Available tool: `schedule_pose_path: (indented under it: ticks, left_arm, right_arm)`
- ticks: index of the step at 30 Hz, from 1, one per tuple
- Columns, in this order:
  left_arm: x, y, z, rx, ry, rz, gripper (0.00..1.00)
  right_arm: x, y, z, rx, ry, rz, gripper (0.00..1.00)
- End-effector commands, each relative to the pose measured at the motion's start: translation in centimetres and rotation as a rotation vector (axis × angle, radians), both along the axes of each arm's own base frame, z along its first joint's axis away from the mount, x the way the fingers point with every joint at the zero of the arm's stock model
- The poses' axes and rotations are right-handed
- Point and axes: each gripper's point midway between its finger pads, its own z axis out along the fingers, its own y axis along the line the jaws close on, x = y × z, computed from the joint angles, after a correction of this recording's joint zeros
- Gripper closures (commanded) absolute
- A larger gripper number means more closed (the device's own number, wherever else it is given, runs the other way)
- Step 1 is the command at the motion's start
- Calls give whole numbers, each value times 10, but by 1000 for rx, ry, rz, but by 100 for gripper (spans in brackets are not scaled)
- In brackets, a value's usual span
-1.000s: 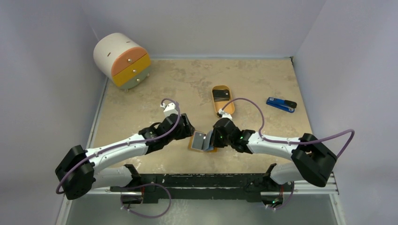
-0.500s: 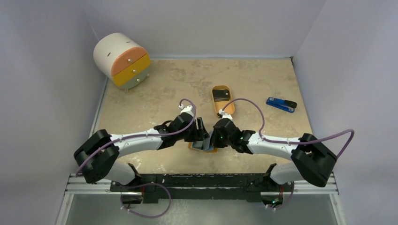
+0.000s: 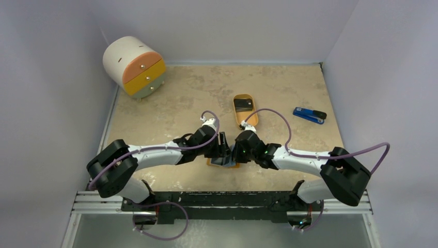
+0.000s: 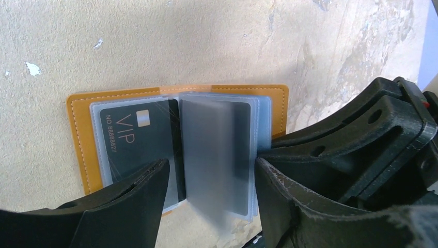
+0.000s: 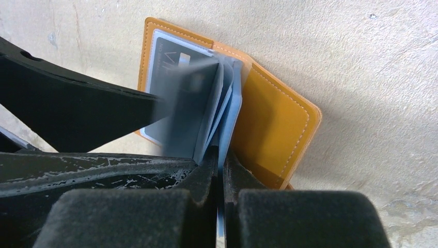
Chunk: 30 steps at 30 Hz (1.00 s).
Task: Put the credit cards into the card holder
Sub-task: Open the card holder at the center of the board.
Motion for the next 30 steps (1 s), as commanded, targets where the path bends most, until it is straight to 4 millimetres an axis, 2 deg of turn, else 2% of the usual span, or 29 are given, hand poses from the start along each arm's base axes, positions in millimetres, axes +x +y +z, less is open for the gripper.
schedule_pose_path:
  ticks: [1, 7, 12, 17, 23, 26, 28, 30]
  left_arm:
    - [9, -6, 6, 5, -43, 2, 40]
    - [12, 1, 5, 31, -54, 32, 47]
    - [20, 15, 5, 86, -87, 90, 53]
    - [21, 36, -1, 176, -94, 136, 52]
    - [24, 48, -4, 237, -109, 160, 52]
    - [27, 63, -8, 320, -114, 199, 56]
    - [33, 75, -1, 354, -140, 248, 57]
    - [37, 78, 18, 315, -186, 285, 56]
  right_arm:
    - [1, 6, 10, 40, -22, 13, 100]
    - [1, 4, 9, 38, -24, 5, 100]
    - [0, 2, 7, 35, -22, 2, 100]
    - [0, 2, 6, 34, -21, 2, 100]
    - [-1, 2, 6, 34, -18, 2, 100]
    - [0, 2, 7, 38, -23, 1, 100]
    - [0, 2, 7, 37, -22, 3, 100]
    - [-1, 2, 7, 38, -21, 6, 100]
